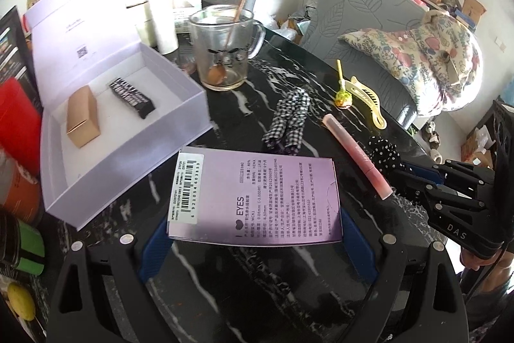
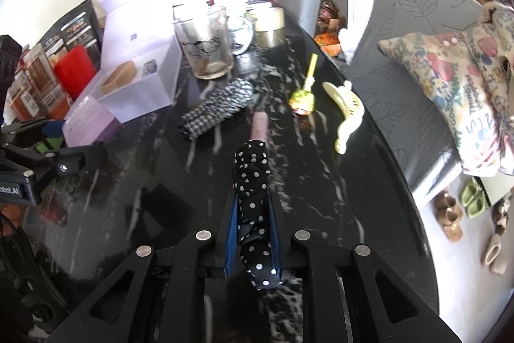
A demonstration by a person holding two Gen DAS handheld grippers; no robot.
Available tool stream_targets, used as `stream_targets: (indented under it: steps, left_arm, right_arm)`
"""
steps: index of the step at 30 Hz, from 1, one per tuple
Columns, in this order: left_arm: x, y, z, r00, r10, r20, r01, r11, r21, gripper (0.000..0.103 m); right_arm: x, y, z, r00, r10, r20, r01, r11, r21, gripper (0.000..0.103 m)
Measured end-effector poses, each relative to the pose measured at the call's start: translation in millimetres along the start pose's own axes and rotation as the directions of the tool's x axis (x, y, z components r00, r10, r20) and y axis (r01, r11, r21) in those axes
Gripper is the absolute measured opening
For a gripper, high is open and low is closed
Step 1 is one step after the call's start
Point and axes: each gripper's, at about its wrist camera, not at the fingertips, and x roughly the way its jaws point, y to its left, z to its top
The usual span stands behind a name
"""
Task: Organize rigid objects
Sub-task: 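Carry the purple box and polka-dot cloth with both tools over the white box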
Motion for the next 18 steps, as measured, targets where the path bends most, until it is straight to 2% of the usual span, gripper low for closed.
stream_targets:
  steps: [8, 18]
  left_arm:
    - [-14.5, 27.4, -11.4, 1.0, -0.007, 0.008, 0.007, 0.997, -0.07, 0.093]
    - [-35.8, 66.8, -33.0, 0.995, 0.1, 0.014, -0.097, 0.981, -0.165, 0.093]
  right_arm:
    - [1.5, 34.9, 10.3, 0.998, 0.057, 0.011, -0.056, 0.995, -0.082, 0.017]
    - [15.4, 83.2, 23.2, 0.987, 0.16, -0.016, -0.16, 0.97, -0.185, 0.017]
